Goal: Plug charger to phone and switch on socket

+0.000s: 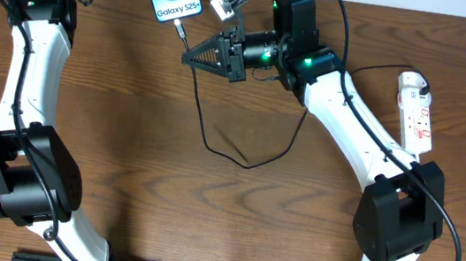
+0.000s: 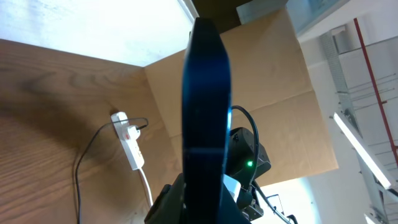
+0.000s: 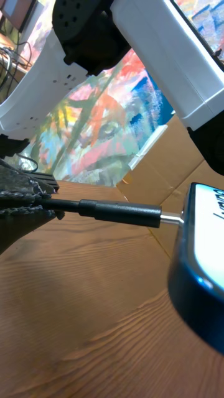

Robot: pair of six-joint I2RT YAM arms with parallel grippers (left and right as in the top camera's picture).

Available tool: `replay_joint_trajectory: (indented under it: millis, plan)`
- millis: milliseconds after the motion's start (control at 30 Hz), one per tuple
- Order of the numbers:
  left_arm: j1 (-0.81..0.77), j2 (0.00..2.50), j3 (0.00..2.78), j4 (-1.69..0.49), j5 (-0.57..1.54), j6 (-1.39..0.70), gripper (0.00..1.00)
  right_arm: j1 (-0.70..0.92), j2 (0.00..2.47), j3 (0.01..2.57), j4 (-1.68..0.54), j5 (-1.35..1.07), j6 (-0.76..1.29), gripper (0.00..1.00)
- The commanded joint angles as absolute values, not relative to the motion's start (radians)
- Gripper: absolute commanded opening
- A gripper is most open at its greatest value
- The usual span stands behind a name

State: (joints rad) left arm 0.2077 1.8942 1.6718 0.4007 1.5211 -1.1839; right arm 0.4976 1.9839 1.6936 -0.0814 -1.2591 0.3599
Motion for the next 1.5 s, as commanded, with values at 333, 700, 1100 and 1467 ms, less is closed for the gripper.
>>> replay_joint_trajectory:
  millis: [333,700,1100,1467]
  plan:
    - [0.224,1.861,1.685,0.41,1.515,-1.16,0.07,0.489,1.967,1.699,-0.079,-1.294,0.371,0.01]
    - [0.224,1.861,1.685,0.41,1.533,-1.16,0.07,0.472,1.967,1.699,-0.059,-1.293,0.382,0.01]
    - [0.223,1.861,1.685,0.41,1.533,-1.16,0.07,0.472,1.967,1.699,-0.059,-1.289,0.382,0.01]
    - [0.197,1.861,1.685,0.41,1.529,-1.16,0.07,0.473,1.967,1.699,-0.059,-1.282,0.389,0.01]
